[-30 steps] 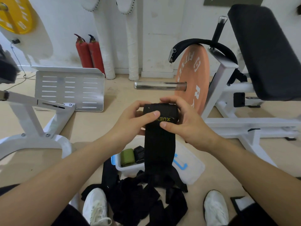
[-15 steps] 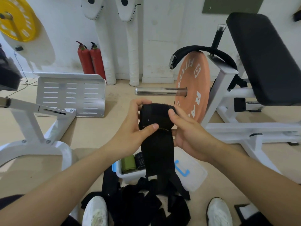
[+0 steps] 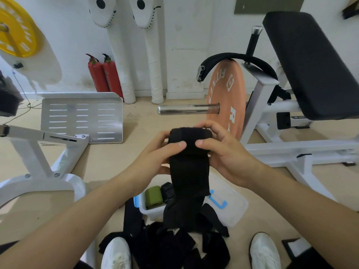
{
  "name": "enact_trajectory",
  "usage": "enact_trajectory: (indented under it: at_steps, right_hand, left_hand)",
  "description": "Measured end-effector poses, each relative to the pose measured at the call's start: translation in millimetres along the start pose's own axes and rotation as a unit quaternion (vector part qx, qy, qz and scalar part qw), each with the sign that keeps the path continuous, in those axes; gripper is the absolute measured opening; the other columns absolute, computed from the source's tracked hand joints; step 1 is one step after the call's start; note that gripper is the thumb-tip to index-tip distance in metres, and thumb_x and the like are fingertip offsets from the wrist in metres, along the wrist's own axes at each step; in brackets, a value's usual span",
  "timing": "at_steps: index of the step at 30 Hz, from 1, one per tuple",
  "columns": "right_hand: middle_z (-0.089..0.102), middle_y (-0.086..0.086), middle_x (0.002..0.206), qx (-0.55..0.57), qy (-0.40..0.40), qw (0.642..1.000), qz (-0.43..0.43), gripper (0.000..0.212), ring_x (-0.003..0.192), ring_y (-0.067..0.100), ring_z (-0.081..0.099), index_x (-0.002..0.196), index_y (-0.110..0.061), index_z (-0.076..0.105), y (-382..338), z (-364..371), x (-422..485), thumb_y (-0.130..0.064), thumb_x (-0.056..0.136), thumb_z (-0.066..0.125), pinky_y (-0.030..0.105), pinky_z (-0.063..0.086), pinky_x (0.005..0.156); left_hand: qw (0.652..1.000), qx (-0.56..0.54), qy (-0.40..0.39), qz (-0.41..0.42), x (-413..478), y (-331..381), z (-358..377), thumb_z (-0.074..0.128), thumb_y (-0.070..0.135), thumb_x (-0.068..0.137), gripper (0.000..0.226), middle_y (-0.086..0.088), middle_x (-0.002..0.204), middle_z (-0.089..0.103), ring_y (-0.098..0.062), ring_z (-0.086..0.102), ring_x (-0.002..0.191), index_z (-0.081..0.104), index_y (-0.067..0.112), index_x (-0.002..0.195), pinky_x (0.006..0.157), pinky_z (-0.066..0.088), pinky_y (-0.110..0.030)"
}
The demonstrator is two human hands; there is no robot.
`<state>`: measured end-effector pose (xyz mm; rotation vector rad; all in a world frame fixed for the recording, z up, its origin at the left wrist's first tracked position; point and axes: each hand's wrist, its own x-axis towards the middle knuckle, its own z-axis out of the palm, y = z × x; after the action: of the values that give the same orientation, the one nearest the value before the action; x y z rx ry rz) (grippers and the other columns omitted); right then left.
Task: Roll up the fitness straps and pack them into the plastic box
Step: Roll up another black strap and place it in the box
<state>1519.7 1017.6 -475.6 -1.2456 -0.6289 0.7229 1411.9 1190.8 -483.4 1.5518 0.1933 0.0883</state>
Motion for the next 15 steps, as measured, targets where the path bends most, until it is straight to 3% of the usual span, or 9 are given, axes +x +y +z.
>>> enact_trajectory:
  at_steps: [5, 9, 13, 15]
  right_hand:
    - [0.058, 0.013, 0.118, -0.137, 0.002, 0.990, -0.044, 0.038, 0.101, 0.019, 0.067, 0.121, -0.016, 0.054, 5, 3, -2, 0.007, 0.091, 0.061, 0.045, 0.058, 0.090]
    - [0.059, -0.001, 0.118, -0.220, -0.011, 0.973, -0.070, 0.051, 0.112, 0.013, 0.060, 0.129, -0.023, 0.051, 7, 9, -7, 0.007, 0.090, 0.062, 0.033, 0.056, 0.095]
    - [0.040, -0.018, 0.140, -0.234, -0.035, 0.970, -0.054, 0.069, 0.113, -0.014, 0.052, 0.148, -0.027, 0.028, 14, 16, -10, 0.009, 0.095, 0.054, 0.018, 0.052, 0.094]
    - [0.038, -0.022, 0.140, -0.229, -0.045, 0.971, -0.050, 0.072, 0.113, -0.017, 0.052, 0.150, -0.029, 0.025, 16, 15, -10, 0.009, 0.095, 0.054, 0.016, 0.051, 0.092]
  left_hand:
    - [0.999, 0.024, 0.005, -0.047, 3, 1, 3, 0.058, 0.061, 0.086, 0.055, -0.005, 0.116, 0.071, -0.025, 0.075, 0.099, 0.061, 0.027, 0.129, 0.083, 0.060, -0.041]
    - [0.999, 0.015, 0.026, -0.027, 1, 2, 5, 0.061, 0.056, 0.093, 0.046, 0.000, 0.119, 0.070, -0.019, 0.072, 0.107, 0.059, 0.026, 0.128, 0.087, 0.060, -0.039]
    - [1.000, -0.017, 0.025, -0.002, -2, 0, 8, 0.064, 0.049, 0.086, 0.051, 0.000, 0.125, 0.067, -0.015, 0.069, 0.112, 0.055, 0.027, 0.131, 0.086, 0.059, -0.033]
    - [0.999, -0.024, 0.023, 0.009, -4, -2, 7, 0.064, 0.044, 0.086, 0.050, -0.002, 0.126, 0.066, -0.016, 0.069, 0.113, 0.053, 0.026, 0.132, 0.090, 0.059, -0.036]
